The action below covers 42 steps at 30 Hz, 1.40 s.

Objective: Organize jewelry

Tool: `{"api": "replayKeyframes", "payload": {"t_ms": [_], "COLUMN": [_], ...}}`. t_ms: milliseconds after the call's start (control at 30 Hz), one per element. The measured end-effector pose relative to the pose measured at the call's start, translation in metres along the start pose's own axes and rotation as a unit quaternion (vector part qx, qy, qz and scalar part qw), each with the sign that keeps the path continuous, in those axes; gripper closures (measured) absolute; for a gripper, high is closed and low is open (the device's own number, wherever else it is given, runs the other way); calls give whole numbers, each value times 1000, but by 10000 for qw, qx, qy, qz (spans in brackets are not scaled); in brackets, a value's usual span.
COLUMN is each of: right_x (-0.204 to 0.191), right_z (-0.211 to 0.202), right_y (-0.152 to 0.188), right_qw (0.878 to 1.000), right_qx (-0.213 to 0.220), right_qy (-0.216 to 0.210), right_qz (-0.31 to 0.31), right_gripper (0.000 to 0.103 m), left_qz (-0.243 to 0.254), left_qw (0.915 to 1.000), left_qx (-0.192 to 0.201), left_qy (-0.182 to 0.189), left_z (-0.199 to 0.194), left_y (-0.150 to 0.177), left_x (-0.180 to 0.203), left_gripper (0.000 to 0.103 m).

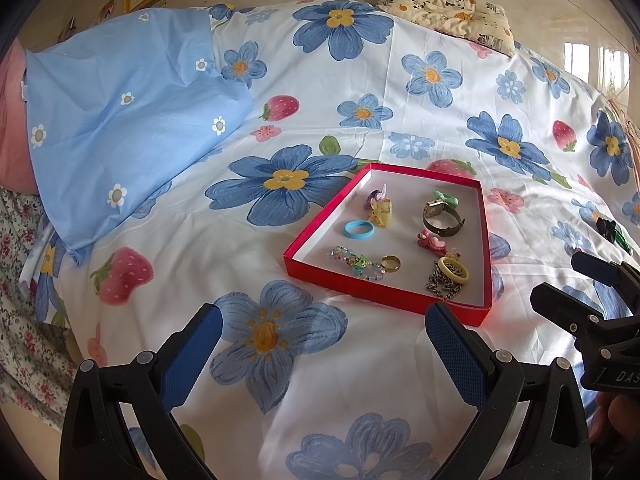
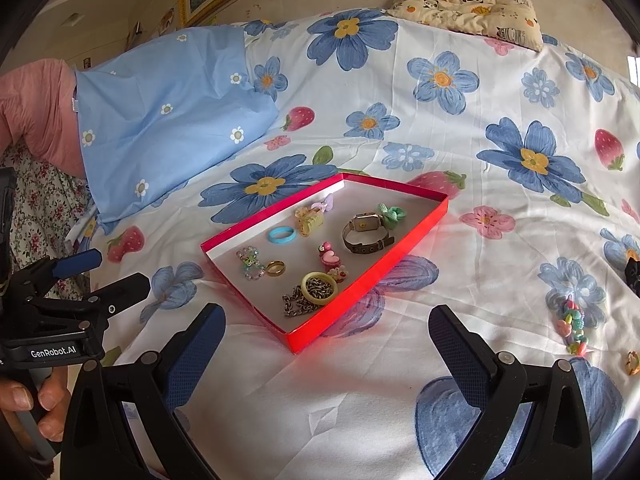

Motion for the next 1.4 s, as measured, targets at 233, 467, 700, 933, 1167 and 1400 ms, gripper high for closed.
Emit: {"api": "replayKeyframes", "payload": {"t_ms": [233,467,700,933,1167,1400], "right_x": [0,-1,-1,3,4,7], "right_z": [0,1,1,0,1,1], "right_y": [0,1,1,0,-1,0], "right_qw": [10000,10000,10000,10000,9999,9999], "right_qx": [-5,-27,-23,-14,-29,-42], "right_qy": [10,2,8,19,15,10], "right_qz": [-17,-39,-48,-94,-99,-91], "right_gripper": [1,1,1,1,1,1], "left_qz": [5,21,7,60,60,88], "left_qw": [10000,10000,10000,10000,10000,9999], "left_qx": [-2,-8,-43,-18,-35,-66], "left_qy": [5,8,57,29,31,37], "left_z": [0,1,4,5,5,9], "left_y": [0,1,2,0,0,-2], "left_x": [0,1,1,2,2,2], "left_gripper": [0,0,1,1,1,1]}}
Point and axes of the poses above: each gripper's, at about its wrist camera, not at the fingertips, and z roughly the way its jaws point, x to its right, y to its underside, the point moved 6 cm from there along z, roughly the way its jaws point, and after that the axes turned 6 degrees about -z, right-handed, at the moved point
